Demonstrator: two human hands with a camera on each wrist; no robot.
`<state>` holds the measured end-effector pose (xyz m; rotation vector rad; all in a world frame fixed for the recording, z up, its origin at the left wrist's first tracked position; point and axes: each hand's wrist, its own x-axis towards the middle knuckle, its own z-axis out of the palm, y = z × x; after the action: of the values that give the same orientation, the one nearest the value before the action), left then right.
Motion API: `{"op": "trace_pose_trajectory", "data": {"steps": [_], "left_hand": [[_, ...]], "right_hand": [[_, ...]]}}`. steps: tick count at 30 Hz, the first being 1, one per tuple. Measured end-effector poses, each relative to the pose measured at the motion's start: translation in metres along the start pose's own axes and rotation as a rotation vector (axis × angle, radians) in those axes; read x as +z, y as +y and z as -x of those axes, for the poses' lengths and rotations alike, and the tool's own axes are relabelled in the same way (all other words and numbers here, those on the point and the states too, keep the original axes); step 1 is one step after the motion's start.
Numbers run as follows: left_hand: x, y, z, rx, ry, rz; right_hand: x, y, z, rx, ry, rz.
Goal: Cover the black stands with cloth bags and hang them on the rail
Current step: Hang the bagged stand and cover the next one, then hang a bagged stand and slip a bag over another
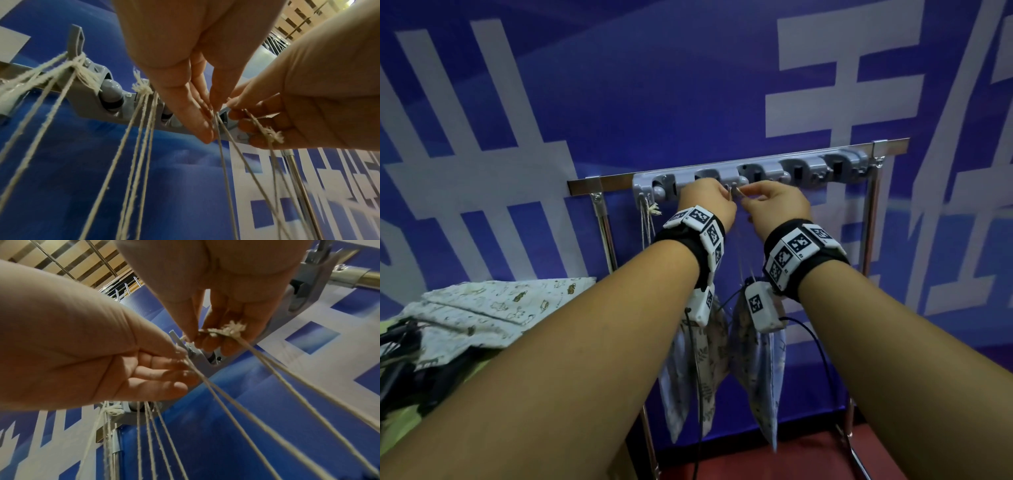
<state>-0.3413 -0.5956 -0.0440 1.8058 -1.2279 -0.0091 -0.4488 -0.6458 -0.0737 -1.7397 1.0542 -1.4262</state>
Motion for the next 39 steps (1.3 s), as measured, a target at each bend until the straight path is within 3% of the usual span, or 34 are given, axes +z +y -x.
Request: {"op": "trace_pose_trajectory", "data": {"steps": [10,19,31,35,39], "left_hand": [[-0.057,-0.023,0.084,-0.204,-0.189,0.151],[-0.165,-0.061,0.164,-0.342,-0.249,0.232],[-0.323,-0.142,0.218,-0.548,-0.129,0.212],[-0.386,-0.178,0.226,-0.661,-0.045,0.137],[-0.453,-0.229,0.234,-0.757,0.119,0.086]], "right_hand": [[-0.017,-0.037,0.073,0.091,-0.113,0.080],[0.017,-0.107,0.179,0.132,-0.342,0.041],[0.125,-0.201,0.282,0.115,-0.659,0.064],[0.166,-0.229,0.303,0.030,-0.827,0.218],[0.204,-0.262,0.329,-0.182,-0.933,0.371]]}}
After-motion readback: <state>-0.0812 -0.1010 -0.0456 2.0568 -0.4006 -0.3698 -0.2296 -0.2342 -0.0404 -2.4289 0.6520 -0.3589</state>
